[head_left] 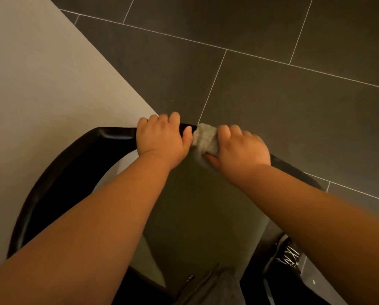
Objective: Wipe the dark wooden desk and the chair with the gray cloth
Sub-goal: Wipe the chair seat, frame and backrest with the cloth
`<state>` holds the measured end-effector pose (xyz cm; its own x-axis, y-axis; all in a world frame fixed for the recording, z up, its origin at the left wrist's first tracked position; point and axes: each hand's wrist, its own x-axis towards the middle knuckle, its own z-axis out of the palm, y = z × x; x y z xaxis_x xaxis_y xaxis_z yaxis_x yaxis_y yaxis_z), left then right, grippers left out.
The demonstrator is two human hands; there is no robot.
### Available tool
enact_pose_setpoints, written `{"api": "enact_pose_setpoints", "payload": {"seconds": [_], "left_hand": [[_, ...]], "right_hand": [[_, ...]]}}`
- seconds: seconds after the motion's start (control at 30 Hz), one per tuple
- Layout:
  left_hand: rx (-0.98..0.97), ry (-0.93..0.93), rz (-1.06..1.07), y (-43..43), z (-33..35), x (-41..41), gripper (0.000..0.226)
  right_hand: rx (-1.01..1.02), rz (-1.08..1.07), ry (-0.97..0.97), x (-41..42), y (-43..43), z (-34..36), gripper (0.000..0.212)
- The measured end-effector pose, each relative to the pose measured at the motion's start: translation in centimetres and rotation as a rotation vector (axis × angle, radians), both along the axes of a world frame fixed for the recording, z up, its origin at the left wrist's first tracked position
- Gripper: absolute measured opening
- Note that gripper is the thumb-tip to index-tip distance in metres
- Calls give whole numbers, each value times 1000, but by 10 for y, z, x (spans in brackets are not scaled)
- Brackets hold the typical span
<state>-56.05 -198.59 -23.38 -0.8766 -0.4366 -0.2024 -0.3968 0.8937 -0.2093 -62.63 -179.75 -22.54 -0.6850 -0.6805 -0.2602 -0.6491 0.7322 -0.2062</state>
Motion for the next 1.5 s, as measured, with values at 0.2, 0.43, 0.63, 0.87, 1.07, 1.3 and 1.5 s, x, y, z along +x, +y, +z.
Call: {"api": "enact_pose_setpoints", "payload": {"seconds": [0.2,0.43,0.63,0.87,1.07,1.3,1.5], "left_hand": [[-8,-6,81,6,-2,-1,65],[225,102,183,77,-8,-14,63],[259,83,175,75,-8,-12,57],[227,95,203,78,-10,-13,60],[225,21,208,81,-4,-15,59],[197,8,225,83,-4,-17,60],[242,-3,233,92,-1,-16,54]], "right_hand": [[92,-110,53,4,62,0,66],[-5,8,-43,-8,30,-2,64],[18,-74,23,3,136,-1,71],[26,-50,-29,-6,79,-2,71],[-54,-139,-107,4,166,-4,87],[29,-104,-87,-2,161,-4,93],[-37,-84,-79,-2,136,-6,76]]}}
